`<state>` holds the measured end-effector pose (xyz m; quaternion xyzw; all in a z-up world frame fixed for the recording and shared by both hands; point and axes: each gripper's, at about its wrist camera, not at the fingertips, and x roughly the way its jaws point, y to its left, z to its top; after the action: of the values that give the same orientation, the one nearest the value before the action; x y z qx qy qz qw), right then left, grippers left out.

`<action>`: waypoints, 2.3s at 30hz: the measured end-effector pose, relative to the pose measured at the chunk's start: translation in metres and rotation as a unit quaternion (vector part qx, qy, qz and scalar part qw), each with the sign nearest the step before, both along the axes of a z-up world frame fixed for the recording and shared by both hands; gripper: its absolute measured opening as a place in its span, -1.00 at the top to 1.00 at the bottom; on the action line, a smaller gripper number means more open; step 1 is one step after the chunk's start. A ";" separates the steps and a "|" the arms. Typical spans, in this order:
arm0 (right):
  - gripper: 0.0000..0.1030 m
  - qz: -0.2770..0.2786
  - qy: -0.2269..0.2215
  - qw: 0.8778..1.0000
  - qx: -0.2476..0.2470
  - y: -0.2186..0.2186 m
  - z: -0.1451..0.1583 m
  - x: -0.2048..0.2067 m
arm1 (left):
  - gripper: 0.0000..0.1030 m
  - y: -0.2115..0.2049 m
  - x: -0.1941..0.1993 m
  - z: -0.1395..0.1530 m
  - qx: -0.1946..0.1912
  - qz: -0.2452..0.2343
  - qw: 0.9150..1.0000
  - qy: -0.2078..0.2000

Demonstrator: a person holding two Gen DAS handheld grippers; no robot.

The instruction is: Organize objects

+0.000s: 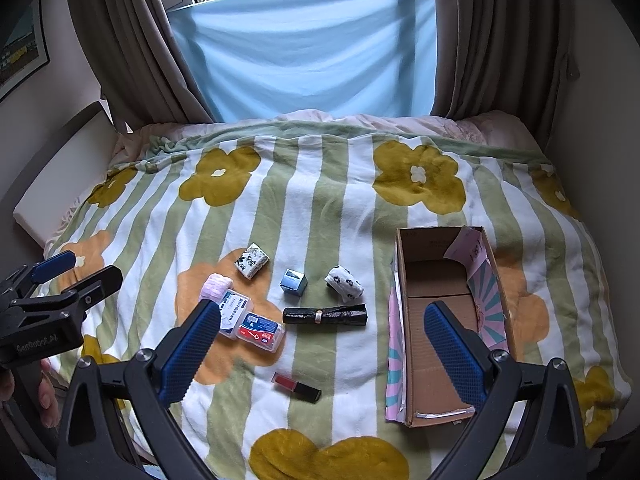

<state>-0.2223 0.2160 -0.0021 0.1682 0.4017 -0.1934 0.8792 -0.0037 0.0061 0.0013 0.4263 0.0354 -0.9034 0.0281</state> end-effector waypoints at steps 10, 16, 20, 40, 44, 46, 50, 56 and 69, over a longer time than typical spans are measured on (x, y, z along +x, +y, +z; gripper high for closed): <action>-0.97 0.017 -0.011 1.000 0.003 0.002 -0.002 0.000 | -0.99 -0.001 0.001 -0.001 0.003 0.004 1.000 -0.002; -0.97 0.033 -0.016 0.999 0.002 0.007 -0.007 -0.003 | -0.99 -0.012 0.003 -0.008 0.010 0.010 1.000 -0.007; -0.97 0.043 -0.015 0.999 0.020 0.009 -0.015 -0.001 | -0.99 -0.027 0.004 -0.016 0.017 0.021 0.999 -0.019; -0.97 0.167 0.075 0.982 0.041 0.062 -0.154 0.081 | -0.94 -0.108 -0.077 -0.152 0.025 0.072 0.987 -0.144; -0.97 0.223 0.093 0.970 0.025 0.073 -0.190 0.108 | -0.91 -0.120 -0.111 -0.191 0.030 0.066 0.983 -0.170; -0.97 0.252 0.105 0.962 0.014 0.077 -0.210 0.121 | -0.91 -0.125 -0.127 -0.210 0.032 0.073 0.980 -0.184; -0.97 0.300 0.124 0.946 -0.006 0.084 -0.237 0.139 | -0.88 -0.131 -0.157 -0.247 0.037 0.066 0.974 -0.212; -0.86 0.367 0.148 0.918 -0.033 0.092 -0.264 0.158 | -0.85 -0.134 -0.186 -0.289 0.056 0.071 0.965 -0.246; -0.23 0.458 0.193 0.867 -0.044 0.094 -0.297 0.159 | -0.06 -0.140 -0.202 -0.326 0.083 0.063 0.953 -0.283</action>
<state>-0.0636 0.3099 -0.2996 -0.1141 0.5864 0.1844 0.7804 -0.2058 -0.1343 -0.3245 0.6622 0.1278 -0.7360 0.0587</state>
